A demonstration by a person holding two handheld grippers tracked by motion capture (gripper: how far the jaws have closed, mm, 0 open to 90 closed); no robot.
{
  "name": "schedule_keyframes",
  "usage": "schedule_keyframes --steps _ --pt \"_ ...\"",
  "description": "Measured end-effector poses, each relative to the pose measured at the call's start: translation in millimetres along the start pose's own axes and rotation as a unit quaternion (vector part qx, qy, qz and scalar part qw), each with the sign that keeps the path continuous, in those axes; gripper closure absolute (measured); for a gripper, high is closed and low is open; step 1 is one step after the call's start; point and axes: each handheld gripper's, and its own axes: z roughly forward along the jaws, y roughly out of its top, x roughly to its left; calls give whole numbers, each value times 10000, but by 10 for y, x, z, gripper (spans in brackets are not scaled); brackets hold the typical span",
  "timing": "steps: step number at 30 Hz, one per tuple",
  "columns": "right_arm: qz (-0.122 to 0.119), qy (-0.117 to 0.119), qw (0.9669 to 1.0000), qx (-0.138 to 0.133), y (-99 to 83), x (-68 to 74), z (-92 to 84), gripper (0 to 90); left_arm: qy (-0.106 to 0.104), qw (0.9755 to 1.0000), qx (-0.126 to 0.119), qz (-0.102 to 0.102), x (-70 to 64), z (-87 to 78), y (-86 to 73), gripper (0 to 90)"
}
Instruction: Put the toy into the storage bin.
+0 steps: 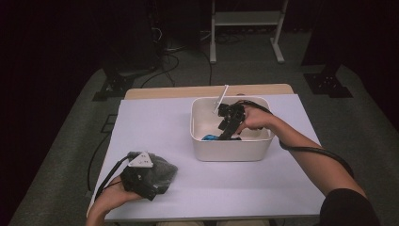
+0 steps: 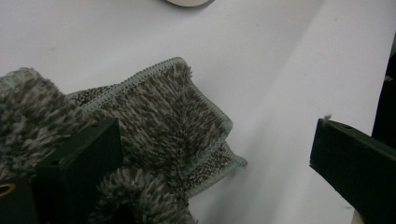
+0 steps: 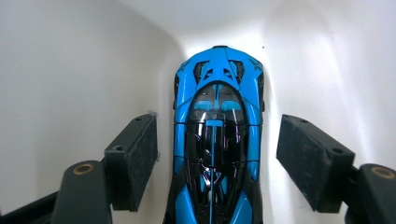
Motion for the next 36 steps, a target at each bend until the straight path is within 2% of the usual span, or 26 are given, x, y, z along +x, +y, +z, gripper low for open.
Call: schedule_keyframes --steps 7,11,16,19,23,29,30,36 --pt "11 -34 10000 -81 -17 8 -78 284 14 10000 -12 -25 -10 -6 4 18" --pt "-51 -91 9998 -164 -16 40 -186 290 8 10000 -32 -7 -9 -7 -11 18" --pt "7 -150 9992 -364 -34 81 -359 303 17 10000 -11 -20 -28 -20 -31 18" --pt "-4 -192 9990 -395 -49 111 -444 303 30 10000 -36 -15 -36 -23 -17 18" --pt "32 -280 9986 -438 -78 180 -557 302 33 10000 -36 54 -50 -24 5 18" --pt "37 -420 9973 -595 -147 305 -754 302 32 10000 -60 48 -53 -27 4 18" --pt "34 -498 9967 -638 -178 344 -830 302 41 10000 -67 61 -53 -27 6 18" --pt "64 -656 9947 -789 -268 404 -999 305 86 9999 -115 58 -38 -38 4 18"
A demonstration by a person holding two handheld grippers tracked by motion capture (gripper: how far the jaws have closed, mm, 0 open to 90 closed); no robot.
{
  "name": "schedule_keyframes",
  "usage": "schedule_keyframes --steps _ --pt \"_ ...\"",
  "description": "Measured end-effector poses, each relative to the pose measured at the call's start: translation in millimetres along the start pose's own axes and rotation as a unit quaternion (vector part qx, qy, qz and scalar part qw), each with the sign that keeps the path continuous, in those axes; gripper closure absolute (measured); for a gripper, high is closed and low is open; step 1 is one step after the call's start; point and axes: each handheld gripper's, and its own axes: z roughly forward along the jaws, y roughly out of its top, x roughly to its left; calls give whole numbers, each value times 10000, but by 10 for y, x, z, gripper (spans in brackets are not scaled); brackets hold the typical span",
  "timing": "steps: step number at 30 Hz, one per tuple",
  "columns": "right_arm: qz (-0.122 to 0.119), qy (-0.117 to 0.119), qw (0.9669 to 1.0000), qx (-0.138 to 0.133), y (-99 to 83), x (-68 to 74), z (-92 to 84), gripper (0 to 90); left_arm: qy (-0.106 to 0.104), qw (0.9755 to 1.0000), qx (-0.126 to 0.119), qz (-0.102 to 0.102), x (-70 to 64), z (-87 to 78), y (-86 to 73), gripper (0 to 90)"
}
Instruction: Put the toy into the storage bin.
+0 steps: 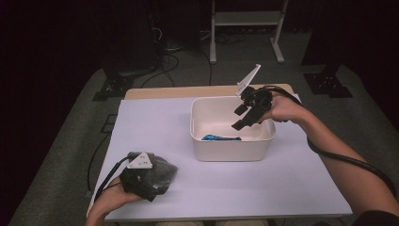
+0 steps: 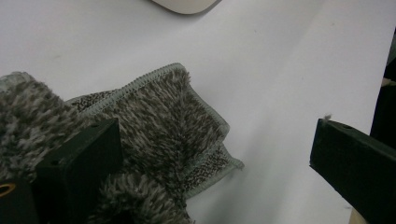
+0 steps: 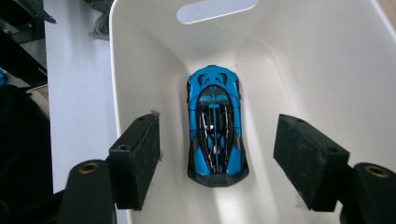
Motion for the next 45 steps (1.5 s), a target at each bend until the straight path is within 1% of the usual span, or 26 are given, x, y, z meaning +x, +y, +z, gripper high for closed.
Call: schedule_keyframes --steps 2,7,8,11,12,14,16,17,18,20,21,22,24,25,27,28,29,30,32,33,38,40,41,43,45 --pt "59 -59 10000 -41 -38 18 -86 305 4 10000 -8 -11 -4 9 2 18" --pt "108 -135 9998 -124 -105 50 -218 314 2 10000 5 5 -2 15 2 18" --pt "108 -135 9998 -124 -105 50 -218 314 9 10000 4 1 -2 13 2 18" --pt "154 -214 9995 -156 -146 74 -296 313 18 10000 -10 8 1 5 1 18" --pt "178 -277 9993 -168 -179 89 -358 311 21 10000 -10 4 3 4 1 18" --pt "185 -282 9993 -170 -189 95 -377 307 23 10000 0 12 3 0 1 18" --pt "236 -362 9989 -200 -241 124 -457 305 36 10000 -4 5 4 7 0 18" --pt "236 -362 9989 -200 -241 124 -457 305 36 10000 -4 5 4 7 0 18" --pt "234 -418 9986 -219 -284 140 -512 305 40 10000 3 4 3 9 0 18" --pt "272 -462 9982 -262 -333 160 -567 305 41 10000 13 13 -2 14 1 18" --pt "272 -462 9982 -262 -333 160 -567 305 43 10000 16 16 -4 16 2 18" --pt "305 -509 9979 -278 -389 176 -621 306 42 10000 21 21 -4 17 2 18" --pt "330 -533 9976 -288 -418 185 -648 305 52 10000 19 16 -5 17 0 18" --pt "376 -574 9971 -325 -485 202 -703 306 56 10000 18 19 -7 15 -1 18" --pt "401 -590 9969 -330 -506 209 -720 306 65 10000 -3 10 -7 14 -2 18" --pt "419 -611 9967 -337 -537 216 -743 306 69 10000 -3 8 -7 14 -3 18" --pt "459 -634 9962 -376 -607 228 -790 307 72 10000 -4 13 -7 14 -4 18" --pt "459 -634 9962 -376 -607 228 -790 307 66 10000 4 15 -6 13 -4 18" --pt "529 -689 9953 -418 -692 246 -850 313 77 10000 4 9 -5 13 -4 18" --pt "529 -689 9953 -418 -692 246 -850 313 80 10000 -1 10 -4 13 -3 18" --pt "660 -766 9935 -530 -854 280 -950 319 93 10000 -17 13 -9 18 2 18" --pt "720 -783 9928 -559 -930 292 -978 319 102 9999 -24 11 -10 22 3 18" --pt "772 -787 9922 -575 -998 299 -991 320 95 10000 -25 9 -11 26 4 18" --pt "811 -778 9919 -586 -1023 301 -995 320 101 9999 -22 8 -11 28 5 18" --pt "865 -775 9913 -616 -1092 300 -992 319 107 9999 -26 -2 -13 27 7 18"
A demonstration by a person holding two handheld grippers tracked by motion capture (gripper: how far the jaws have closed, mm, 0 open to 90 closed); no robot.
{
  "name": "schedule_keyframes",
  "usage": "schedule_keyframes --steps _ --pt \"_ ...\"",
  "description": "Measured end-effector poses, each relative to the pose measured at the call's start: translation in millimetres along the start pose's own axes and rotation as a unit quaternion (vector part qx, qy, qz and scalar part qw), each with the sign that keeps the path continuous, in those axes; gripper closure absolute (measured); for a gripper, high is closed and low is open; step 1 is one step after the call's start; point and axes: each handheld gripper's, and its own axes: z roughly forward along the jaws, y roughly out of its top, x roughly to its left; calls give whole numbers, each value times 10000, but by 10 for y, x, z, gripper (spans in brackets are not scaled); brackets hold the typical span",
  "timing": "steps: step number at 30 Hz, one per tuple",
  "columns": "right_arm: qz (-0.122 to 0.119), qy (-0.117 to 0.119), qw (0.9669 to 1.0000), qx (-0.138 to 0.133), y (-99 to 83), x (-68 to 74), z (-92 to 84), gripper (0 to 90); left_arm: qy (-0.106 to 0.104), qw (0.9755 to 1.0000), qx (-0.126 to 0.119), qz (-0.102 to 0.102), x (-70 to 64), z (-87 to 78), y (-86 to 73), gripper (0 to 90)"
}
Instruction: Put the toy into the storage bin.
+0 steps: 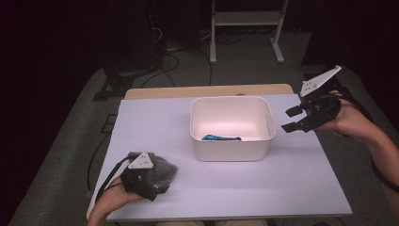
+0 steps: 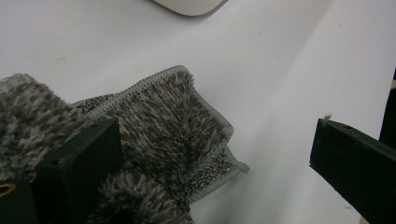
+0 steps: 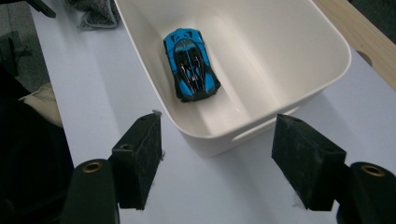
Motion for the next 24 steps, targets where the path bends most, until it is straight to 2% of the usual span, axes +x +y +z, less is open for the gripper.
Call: schedule_keyframes --steps 10,24 --pt "307 50 9995 -42 -389 -59 70 319 38 10000 -12 -2 1 2 -1 18" --pt "595 140 9980 -142 -783 -45 231 319 84 10000 -22 -3 3 -9 -1 18"
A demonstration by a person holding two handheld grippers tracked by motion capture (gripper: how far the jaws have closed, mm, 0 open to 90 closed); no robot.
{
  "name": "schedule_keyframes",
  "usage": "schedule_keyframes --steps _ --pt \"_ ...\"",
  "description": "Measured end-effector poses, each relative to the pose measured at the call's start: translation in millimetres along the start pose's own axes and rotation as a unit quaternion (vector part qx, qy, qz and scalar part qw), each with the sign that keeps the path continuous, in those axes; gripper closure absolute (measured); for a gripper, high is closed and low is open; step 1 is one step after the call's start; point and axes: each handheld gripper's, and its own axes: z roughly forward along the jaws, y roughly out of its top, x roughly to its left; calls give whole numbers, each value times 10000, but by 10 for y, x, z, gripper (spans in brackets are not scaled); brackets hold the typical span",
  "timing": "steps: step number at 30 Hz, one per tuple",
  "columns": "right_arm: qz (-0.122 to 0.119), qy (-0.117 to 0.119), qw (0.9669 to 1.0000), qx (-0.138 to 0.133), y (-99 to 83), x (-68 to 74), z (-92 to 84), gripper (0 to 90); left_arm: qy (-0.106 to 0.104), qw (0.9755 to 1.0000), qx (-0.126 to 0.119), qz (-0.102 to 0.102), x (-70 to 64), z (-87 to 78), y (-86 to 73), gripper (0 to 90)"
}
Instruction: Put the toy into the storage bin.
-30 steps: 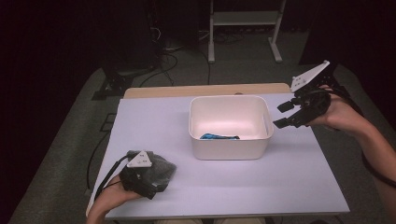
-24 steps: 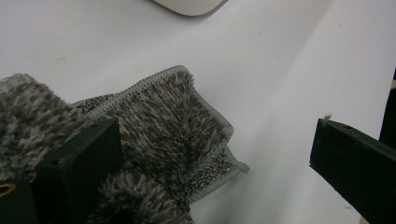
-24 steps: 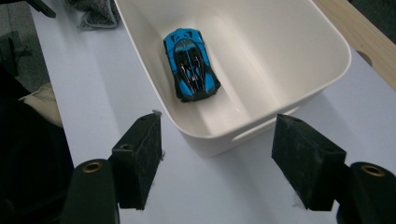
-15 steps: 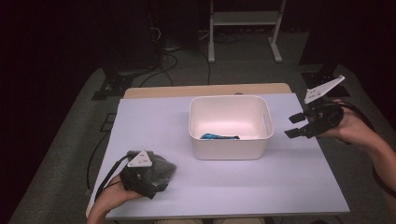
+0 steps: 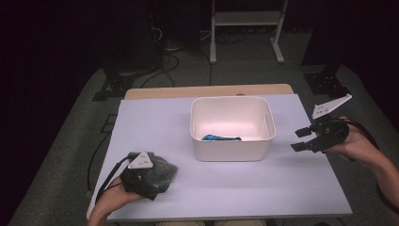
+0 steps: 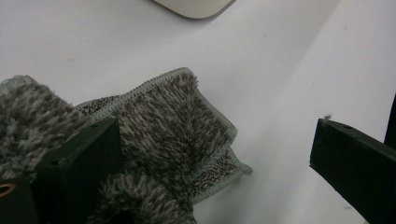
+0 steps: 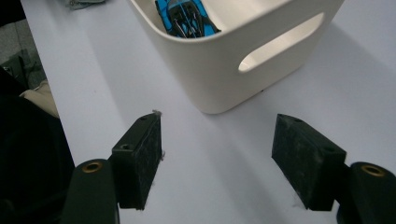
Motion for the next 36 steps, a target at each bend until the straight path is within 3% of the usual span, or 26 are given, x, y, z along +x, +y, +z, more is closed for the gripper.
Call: schedule_keyframes --steps 21,36 --pt "352 259 9990 -40 -445 -35 334 318 34 10000 12 22 -21 -11 1 18" --pt "558 367 9976 -168 -674 -11 455 316 72 10000 -7 11 -37 -36 1 18"
